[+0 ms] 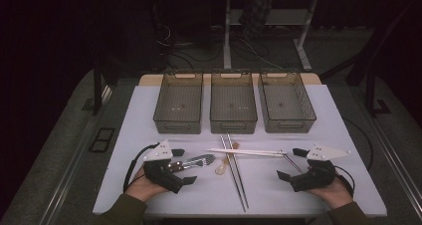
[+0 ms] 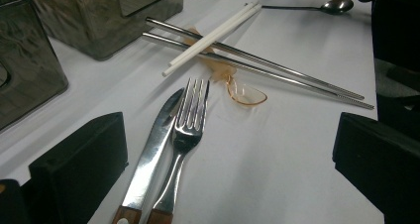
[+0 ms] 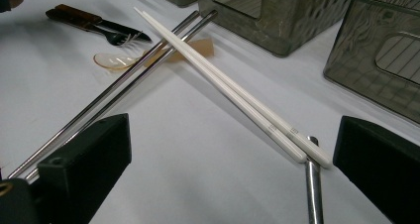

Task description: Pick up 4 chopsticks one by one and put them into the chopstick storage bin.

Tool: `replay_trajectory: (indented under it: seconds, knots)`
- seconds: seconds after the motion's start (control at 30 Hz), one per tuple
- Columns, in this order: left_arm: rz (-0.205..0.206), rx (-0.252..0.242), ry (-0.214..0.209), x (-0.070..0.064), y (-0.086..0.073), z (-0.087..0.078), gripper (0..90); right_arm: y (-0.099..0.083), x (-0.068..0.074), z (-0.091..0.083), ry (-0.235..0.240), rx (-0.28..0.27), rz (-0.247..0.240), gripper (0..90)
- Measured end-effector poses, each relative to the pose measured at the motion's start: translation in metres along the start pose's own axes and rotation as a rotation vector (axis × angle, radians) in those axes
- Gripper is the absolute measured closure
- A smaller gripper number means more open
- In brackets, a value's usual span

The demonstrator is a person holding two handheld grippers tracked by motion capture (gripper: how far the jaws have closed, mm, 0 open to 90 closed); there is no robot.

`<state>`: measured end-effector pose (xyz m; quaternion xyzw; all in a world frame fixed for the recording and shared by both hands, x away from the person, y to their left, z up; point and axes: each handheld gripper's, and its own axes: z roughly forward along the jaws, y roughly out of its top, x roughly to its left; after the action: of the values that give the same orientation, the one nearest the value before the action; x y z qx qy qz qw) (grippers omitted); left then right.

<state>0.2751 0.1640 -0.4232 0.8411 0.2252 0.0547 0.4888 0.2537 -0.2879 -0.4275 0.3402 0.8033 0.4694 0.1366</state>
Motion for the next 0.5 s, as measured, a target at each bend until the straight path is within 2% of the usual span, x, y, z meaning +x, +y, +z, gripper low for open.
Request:
replay_trajectory:
  seconds: [0.27, 0.37, 0.5]
  knots:
    - [-0.002, -0.001, -0.001, -0.0004, 0.0011, 0.0017, 0.0, 0.0016, -0.002, -0.0017, 0.003, -0.003, -0.004, 1.2]
    - [0.007, 0.0, 0.005, -0.0023, 0.0013, 0.0009, 0.0, 0.0035, -0.0014, -0.0008, 0.004, 0.024, -0.01, 1.2]
    - [0.012, -0.002, -0.001, -0.0047, 0.001, -0.0003, 0.0, 0.0073, 0.0014, -0.0006, 0.003, 0.033, -0.022, 1.2]
